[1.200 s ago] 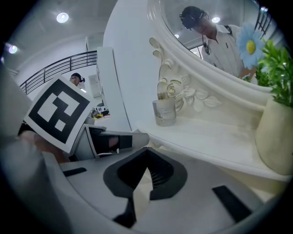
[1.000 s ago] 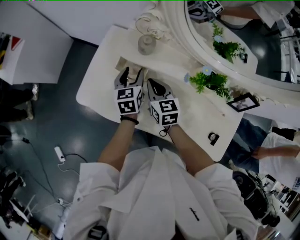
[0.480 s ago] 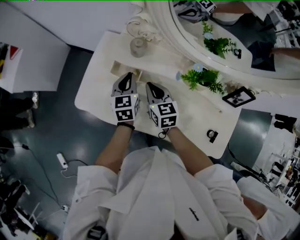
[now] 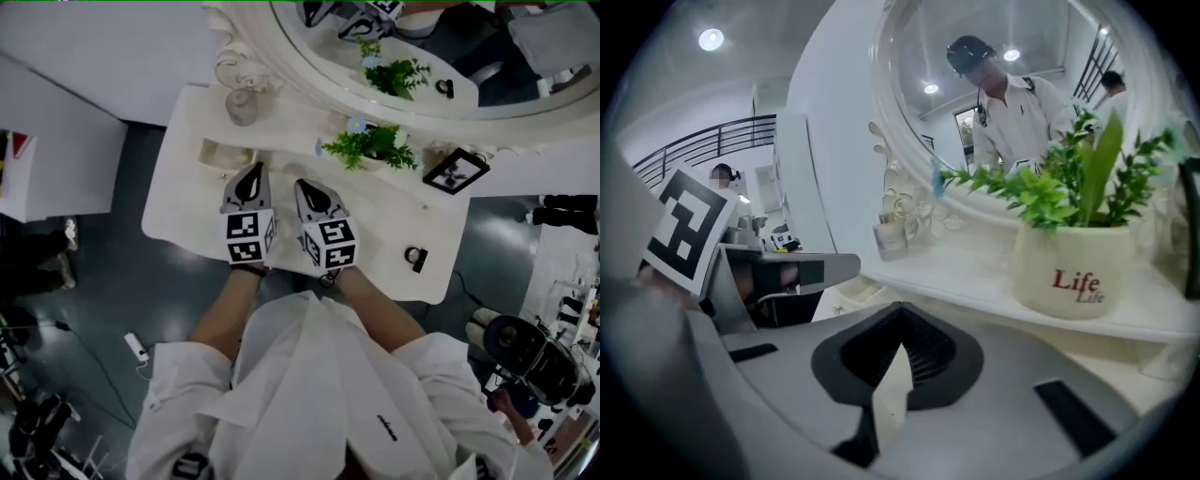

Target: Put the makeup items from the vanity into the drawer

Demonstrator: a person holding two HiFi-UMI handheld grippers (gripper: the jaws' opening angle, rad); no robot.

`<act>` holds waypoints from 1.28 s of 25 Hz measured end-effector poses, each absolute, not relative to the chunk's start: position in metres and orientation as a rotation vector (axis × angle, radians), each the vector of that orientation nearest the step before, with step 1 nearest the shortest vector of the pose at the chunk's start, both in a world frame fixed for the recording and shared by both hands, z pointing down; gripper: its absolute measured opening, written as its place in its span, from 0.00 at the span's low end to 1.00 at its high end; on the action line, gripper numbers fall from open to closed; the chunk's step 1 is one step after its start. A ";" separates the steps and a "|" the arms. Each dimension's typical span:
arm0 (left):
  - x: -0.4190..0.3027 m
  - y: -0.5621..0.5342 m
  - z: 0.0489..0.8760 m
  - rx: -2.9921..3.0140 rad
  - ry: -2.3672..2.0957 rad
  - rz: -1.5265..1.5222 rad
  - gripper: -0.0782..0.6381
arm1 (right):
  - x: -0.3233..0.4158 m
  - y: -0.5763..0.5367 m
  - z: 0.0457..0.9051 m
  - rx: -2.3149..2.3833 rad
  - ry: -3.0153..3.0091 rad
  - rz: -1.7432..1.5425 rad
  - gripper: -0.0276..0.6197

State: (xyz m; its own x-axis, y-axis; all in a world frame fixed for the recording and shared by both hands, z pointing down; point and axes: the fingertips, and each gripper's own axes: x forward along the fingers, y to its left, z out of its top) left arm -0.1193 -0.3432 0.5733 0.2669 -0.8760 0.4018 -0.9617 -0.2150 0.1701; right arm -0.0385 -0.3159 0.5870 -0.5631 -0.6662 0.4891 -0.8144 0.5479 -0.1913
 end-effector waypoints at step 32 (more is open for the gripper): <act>0.051 -0.285 0.490 2.633 -1.167 0.328 0.15 | 0.188 -0.244 0.471 1.805 -2.348 0.421 0.07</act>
